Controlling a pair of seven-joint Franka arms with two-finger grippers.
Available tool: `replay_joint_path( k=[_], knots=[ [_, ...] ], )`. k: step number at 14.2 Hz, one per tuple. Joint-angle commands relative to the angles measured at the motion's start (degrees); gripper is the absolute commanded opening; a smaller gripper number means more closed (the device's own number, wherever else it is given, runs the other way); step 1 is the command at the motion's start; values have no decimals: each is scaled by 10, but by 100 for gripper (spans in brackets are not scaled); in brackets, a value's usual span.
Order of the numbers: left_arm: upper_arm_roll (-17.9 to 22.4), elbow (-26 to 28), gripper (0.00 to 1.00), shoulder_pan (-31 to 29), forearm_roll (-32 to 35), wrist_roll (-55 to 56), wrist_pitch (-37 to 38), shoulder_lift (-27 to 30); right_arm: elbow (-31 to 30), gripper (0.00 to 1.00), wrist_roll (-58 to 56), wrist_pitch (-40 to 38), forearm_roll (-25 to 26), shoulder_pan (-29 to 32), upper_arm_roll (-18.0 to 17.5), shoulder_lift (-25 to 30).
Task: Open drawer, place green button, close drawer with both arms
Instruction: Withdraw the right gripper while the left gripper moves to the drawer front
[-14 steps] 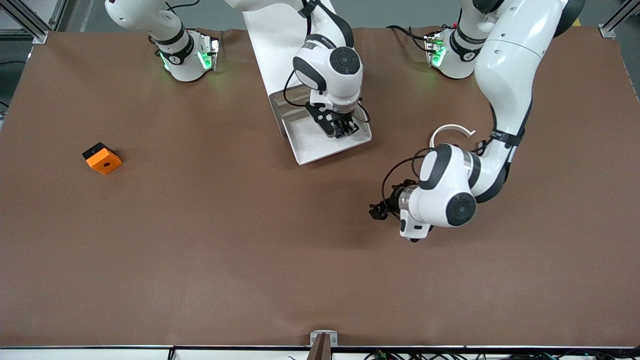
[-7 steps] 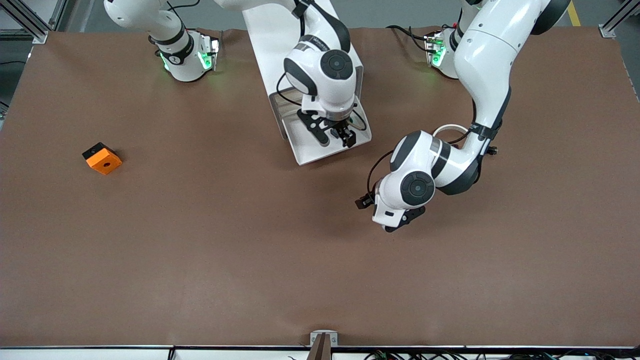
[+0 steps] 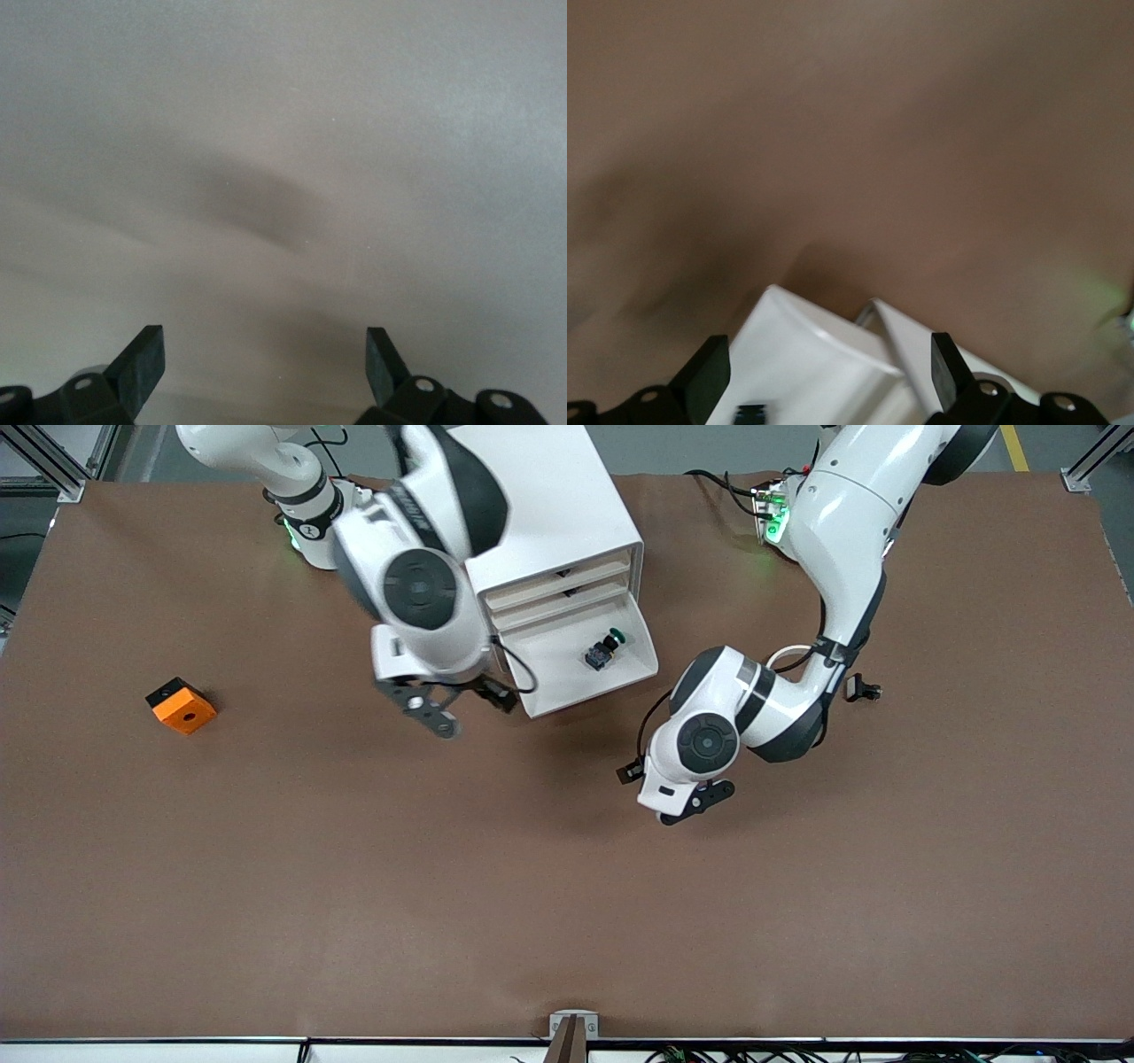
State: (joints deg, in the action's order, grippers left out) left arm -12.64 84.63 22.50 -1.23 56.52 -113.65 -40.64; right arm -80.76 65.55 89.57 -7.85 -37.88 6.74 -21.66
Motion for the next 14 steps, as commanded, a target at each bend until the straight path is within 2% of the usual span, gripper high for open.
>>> replay_joint_path(
  k=[1,4,7,11,14],
  knots=[
    [-1,39,100,5,18,7,-29,31,-12,100,-117,-65,-4,83,-11,55],
    [-14,98,100,4,17,10,-107,62,-12,100,-274,-123,12,166,-10,93],
    [-33,134,100,4,13,39,-133,74,-13,100,-449,-161,70,233,-8,117],
    [-55,158,100,5,11,72,-154,73,6,100,-679,-179,82,363,1,130],
    [-67,161,100,6,11,92,-154,67,26,100,-769,-179,103,428,-1,128]
  ],
)
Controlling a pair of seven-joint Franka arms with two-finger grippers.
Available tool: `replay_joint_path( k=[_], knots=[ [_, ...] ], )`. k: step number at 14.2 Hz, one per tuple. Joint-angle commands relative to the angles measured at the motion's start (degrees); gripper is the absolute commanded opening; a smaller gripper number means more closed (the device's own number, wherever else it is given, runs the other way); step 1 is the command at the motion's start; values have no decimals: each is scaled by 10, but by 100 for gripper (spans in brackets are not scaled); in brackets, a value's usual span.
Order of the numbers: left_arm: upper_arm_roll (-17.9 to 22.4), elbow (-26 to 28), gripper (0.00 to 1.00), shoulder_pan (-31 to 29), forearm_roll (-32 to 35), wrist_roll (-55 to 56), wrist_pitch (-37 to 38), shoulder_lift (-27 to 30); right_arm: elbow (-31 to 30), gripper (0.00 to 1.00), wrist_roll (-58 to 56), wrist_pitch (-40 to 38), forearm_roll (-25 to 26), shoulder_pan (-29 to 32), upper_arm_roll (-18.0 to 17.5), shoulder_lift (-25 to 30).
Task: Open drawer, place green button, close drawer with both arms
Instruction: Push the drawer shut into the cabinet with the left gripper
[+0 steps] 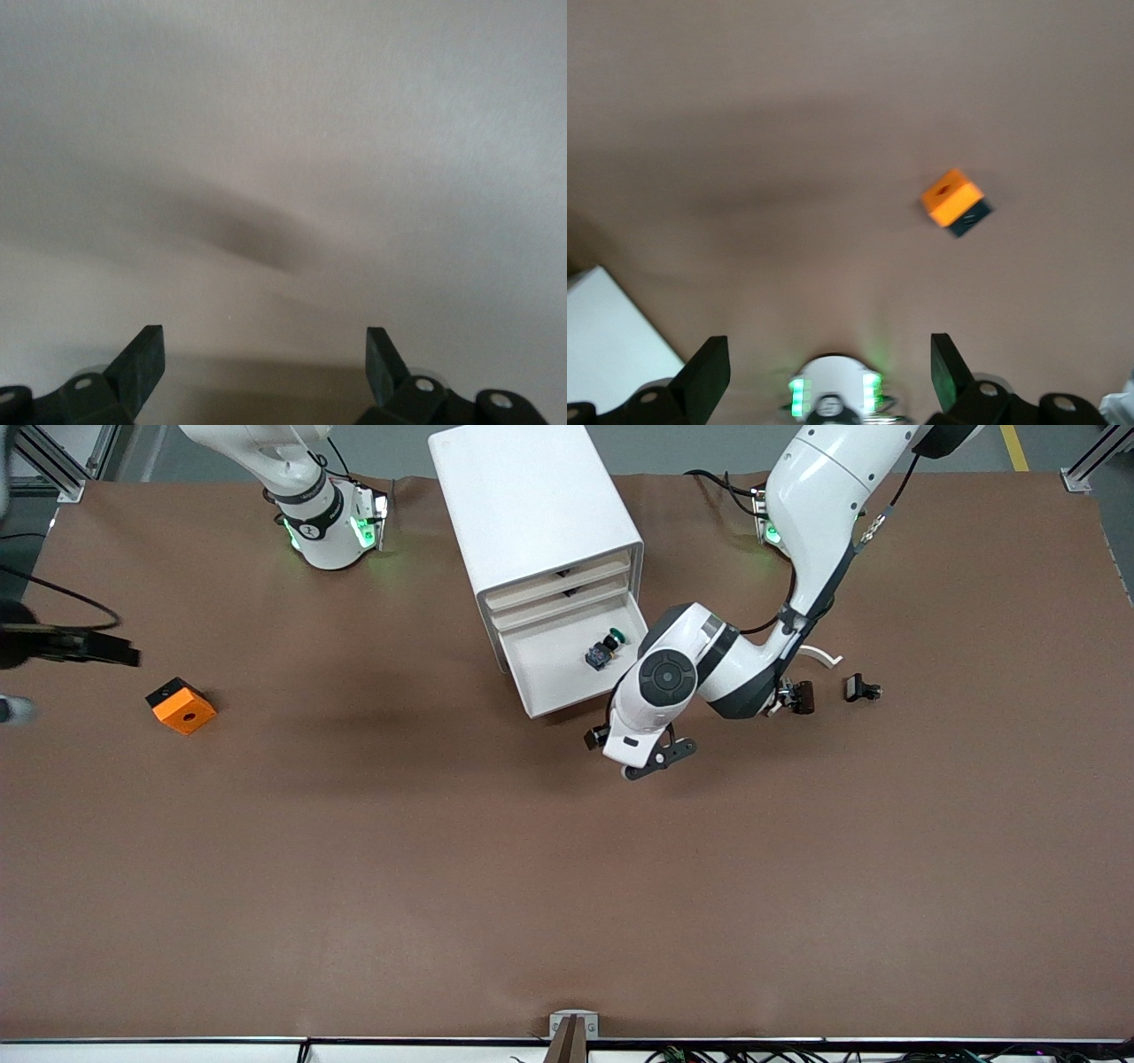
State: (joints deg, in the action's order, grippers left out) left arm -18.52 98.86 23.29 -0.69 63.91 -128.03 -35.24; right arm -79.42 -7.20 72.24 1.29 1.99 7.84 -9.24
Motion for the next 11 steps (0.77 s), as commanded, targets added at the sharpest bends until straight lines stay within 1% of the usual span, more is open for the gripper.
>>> replay_joint_path(
  k=[1,3,5,8,9,10,11],
  knots=[
    [-12,20,100,-1,7,26,-10,12,14,100,-46,-6,14,37,-11,4],
    [-22,21,100,-1,6,37,-10,11,26,100,-45,-22,13,56,-11,8],
    [-36,24,100,-1,6,57,-10,4,88,100,-42,-46,14,64,-11,5],
    [-52,31,100,-2,6,79,-9,-1,111,100,-41,-48,13,66,-12,8],
    [-58,31,100,-1,6,89,-9,-4,108,100,-39,-54,11,67,-11,10],
    [-63,30,100,-1,6,98,-9,-10,107,100,-41,-81,-3,70,-12,11],
    [-67,31,100,-1,6,106,-9,-13,107,100,-45,-95,-35,78,-11,13]
  ],
)
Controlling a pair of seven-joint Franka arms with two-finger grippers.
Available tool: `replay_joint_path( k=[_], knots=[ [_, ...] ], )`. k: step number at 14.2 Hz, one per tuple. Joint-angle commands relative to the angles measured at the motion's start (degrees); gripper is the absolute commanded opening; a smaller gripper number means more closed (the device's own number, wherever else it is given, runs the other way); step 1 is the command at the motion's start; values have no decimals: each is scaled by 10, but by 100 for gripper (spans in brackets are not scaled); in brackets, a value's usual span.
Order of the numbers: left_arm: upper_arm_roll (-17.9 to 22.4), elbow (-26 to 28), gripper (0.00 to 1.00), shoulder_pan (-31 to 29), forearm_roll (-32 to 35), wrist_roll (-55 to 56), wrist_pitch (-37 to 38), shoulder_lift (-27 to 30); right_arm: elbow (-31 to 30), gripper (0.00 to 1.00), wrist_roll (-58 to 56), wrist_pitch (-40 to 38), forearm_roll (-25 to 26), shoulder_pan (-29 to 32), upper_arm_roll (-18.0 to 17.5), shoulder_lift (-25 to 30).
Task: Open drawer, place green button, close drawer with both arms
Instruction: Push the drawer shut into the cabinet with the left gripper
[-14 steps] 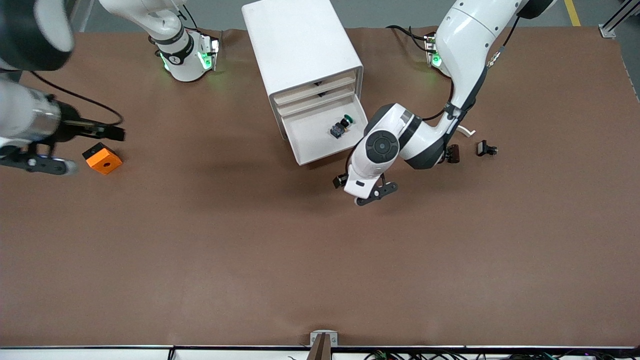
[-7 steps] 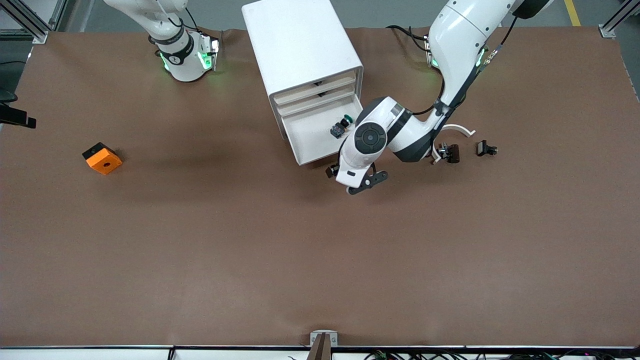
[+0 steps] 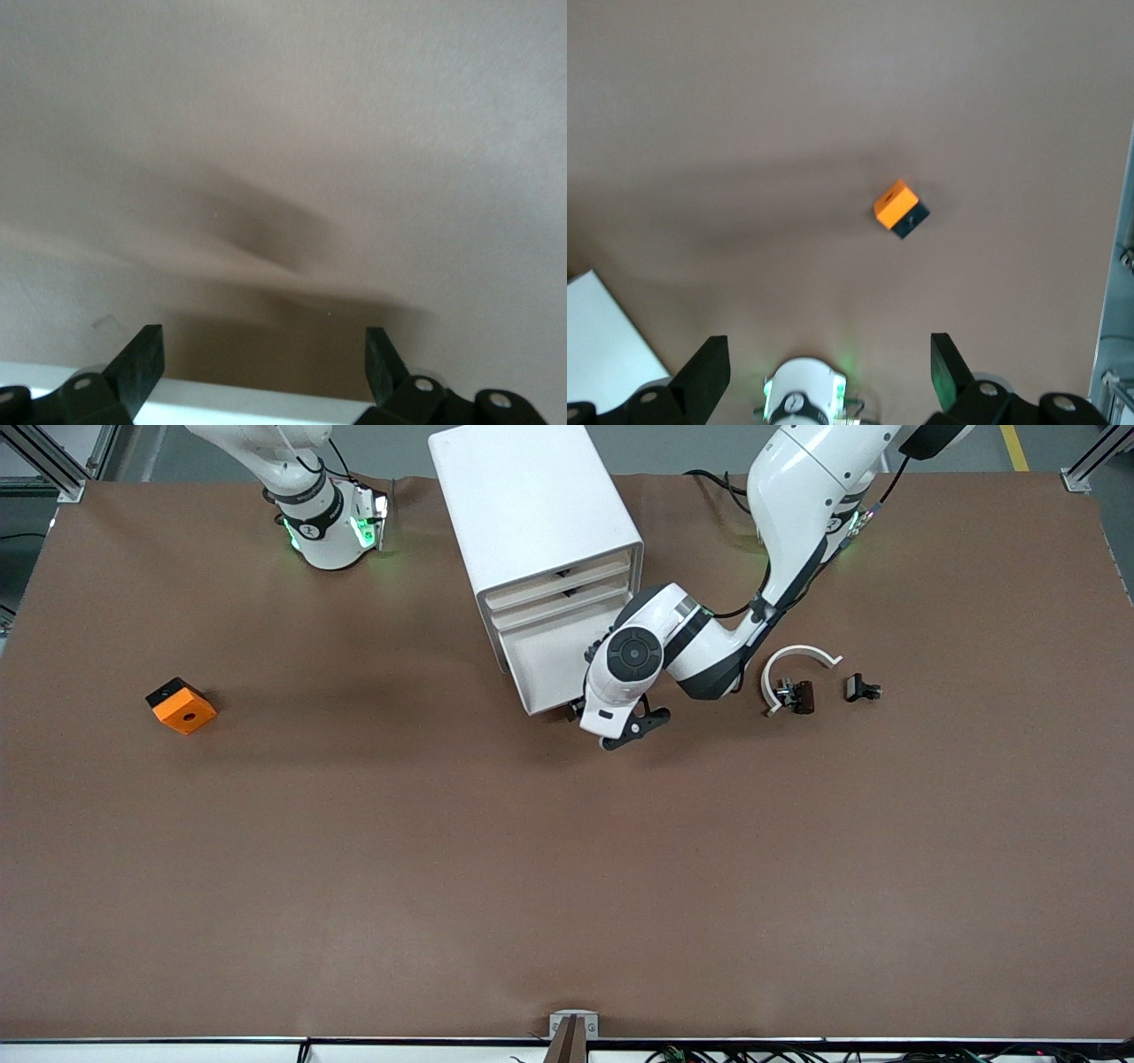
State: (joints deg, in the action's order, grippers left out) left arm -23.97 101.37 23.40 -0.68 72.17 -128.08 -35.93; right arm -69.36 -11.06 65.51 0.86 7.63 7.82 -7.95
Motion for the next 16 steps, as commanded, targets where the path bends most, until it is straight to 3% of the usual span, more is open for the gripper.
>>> replay_joint_path(
  k=[1,7,16],
  knots=[
    [-18,6,100,-2,6,31,-8,-9,7,100,-8,-27,-49,28,-10,1],
    [-32,5,100,-2,-47,53,-6,-14,-92,100,-86,39,-29,25,-16,86],
    [-59,4,100,3,-133,90,-4,-34,-148,100,-19,42,-3,-39,-28,148]
  ],
)
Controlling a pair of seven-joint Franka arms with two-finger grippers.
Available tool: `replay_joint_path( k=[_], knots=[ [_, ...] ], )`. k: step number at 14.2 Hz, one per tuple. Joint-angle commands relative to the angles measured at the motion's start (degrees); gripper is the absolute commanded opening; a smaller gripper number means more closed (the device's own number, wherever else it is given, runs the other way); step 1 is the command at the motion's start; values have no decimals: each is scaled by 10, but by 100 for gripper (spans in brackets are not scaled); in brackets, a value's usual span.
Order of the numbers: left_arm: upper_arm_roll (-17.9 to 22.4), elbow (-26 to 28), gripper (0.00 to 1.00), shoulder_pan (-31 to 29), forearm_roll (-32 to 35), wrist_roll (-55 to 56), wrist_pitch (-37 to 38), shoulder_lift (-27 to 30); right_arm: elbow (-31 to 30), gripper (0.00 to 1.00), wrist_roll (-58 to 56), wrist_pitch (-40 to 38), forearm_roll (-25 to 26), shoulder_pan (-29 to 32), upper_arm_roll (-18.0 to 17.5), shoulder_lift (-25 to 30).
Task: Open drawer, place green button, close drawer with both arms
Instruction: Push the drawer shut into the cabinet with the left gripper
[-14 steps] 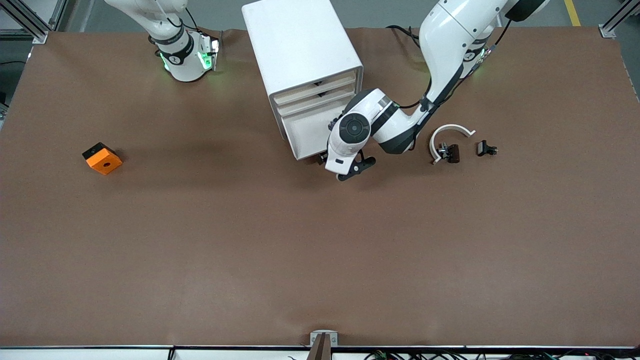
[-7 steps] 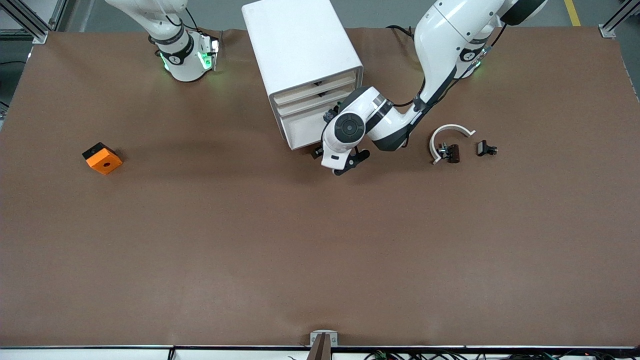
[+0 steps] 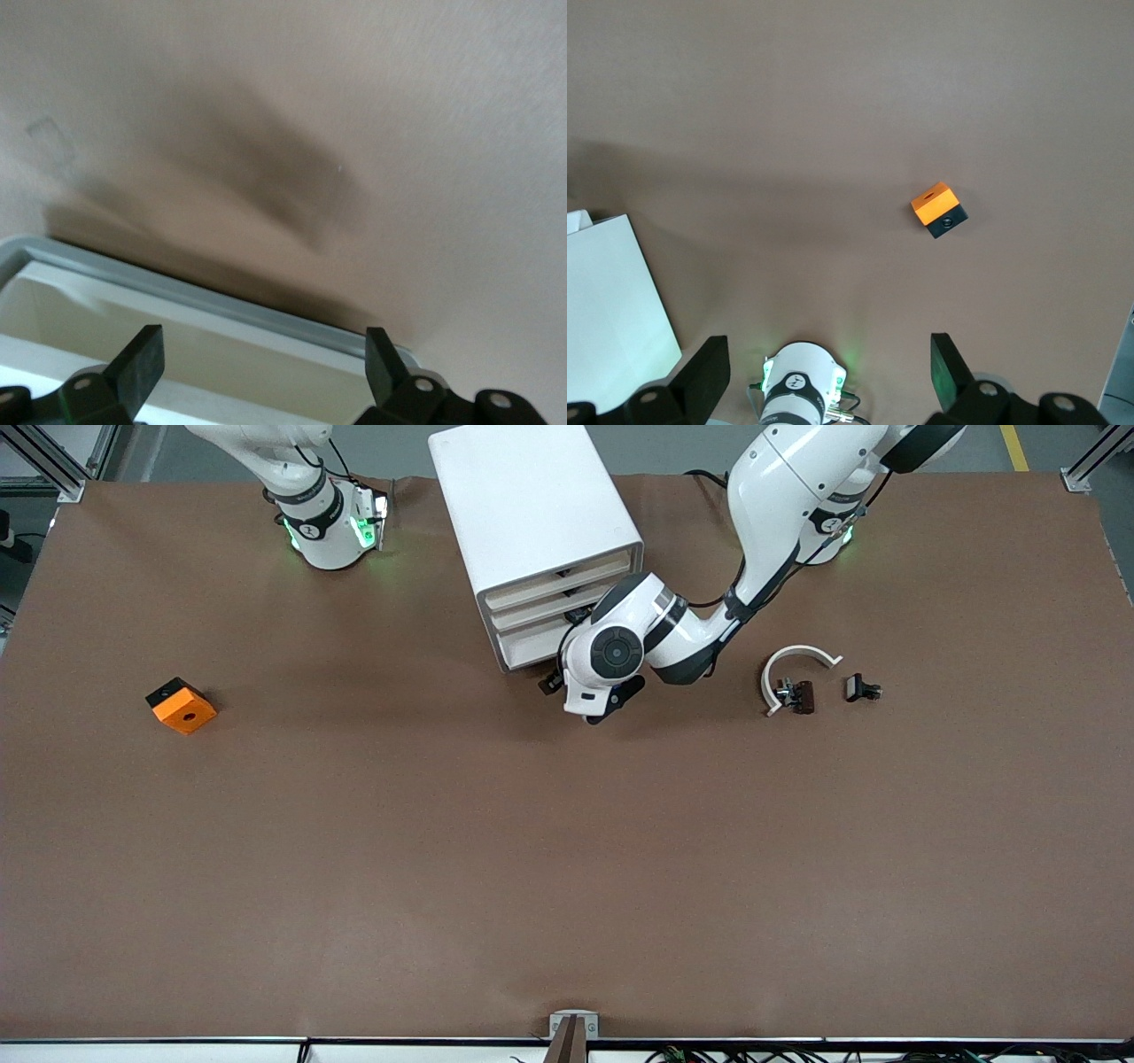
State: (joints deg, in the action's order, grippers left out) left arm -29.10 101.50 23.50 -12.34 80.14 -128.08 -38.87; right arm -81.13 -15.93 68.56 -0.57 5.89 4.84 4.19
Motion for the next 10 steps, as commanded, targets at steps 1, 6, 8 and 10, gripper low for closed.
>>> replay_joint_path(
  k=[1,6,8,10],
  knots=[
    [-10,3,100,3,-22,10,-4,-5,-30,100,30,9,11,-32,4,28],
    [-11,4,100,8,-64,10,-4,-17,-31,100,28,10,11,-17,1,34],
    [-12,4,100,8,-65,9,-4,-18,-31,100,23,13,11,-12,2,34],
    [-12,4,100,9,-65,10,-3,-18,-27,100,24,18,11,-13,2,34]
  ],
)
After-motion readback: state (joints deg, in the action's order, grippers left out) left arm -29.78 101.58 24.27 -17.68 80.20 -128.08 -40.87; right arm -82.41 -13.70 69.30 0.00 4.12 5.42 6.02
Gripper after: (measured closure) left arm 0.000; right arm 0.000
